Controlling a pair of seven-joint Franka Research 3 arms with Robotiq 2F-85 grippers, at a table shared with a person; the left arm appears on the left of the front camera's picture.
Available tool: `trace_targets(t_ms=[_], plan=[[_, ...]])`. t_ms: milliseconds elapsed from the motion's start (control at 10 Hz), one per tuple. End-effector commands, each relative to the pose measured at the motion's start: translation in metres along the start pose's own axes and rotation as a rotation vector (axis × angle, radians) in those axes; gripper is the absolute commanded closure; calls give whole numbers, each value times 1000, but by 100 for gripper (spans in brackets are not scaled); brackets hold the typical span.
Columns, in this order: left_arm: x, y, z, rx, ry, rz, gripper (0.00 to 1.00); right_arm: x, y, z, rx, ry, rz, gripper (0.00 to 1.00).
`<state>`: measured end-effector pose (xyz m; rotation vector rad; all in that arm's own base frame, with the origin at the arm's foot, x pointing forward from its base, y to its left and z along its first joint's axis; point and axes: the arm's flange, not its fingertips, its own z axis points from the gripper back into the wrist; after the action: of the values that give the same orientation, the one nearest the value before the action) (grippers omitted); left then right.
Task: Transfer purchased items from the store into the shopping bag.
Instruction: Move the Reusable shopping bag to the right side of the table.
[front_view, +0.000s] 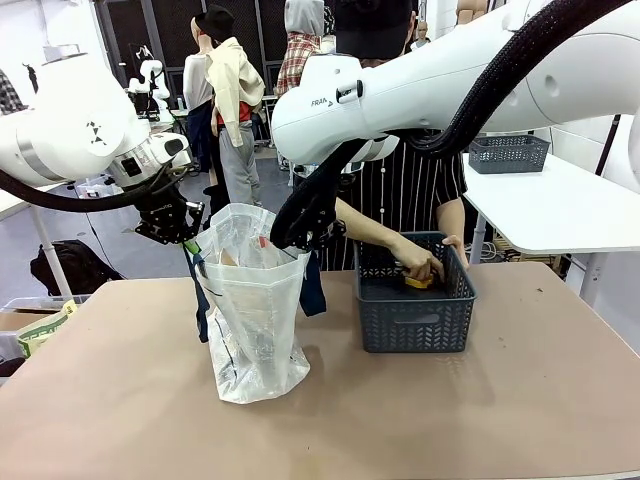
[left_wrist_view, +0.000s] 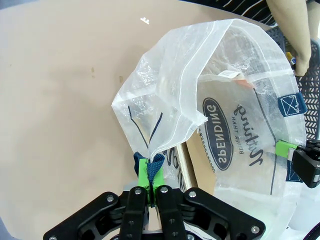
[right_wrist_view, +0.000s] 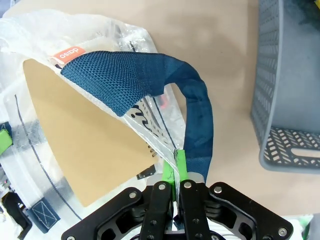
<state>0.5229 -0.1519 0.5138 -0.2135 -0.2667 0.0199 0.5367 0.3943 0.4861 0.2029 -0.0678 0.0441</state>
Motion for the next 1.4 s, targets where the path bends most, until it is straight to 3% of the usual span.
trace_targets(t_ms=[0, 1300], plan=[[0, 0, 1, -1, -1, -1, 100, -1, -2, -1, 5, 9, -6, 100], [0, 0, 1, -1, -1, -1, 100, -1, -2, -1, 5, 9, -6, 100]])
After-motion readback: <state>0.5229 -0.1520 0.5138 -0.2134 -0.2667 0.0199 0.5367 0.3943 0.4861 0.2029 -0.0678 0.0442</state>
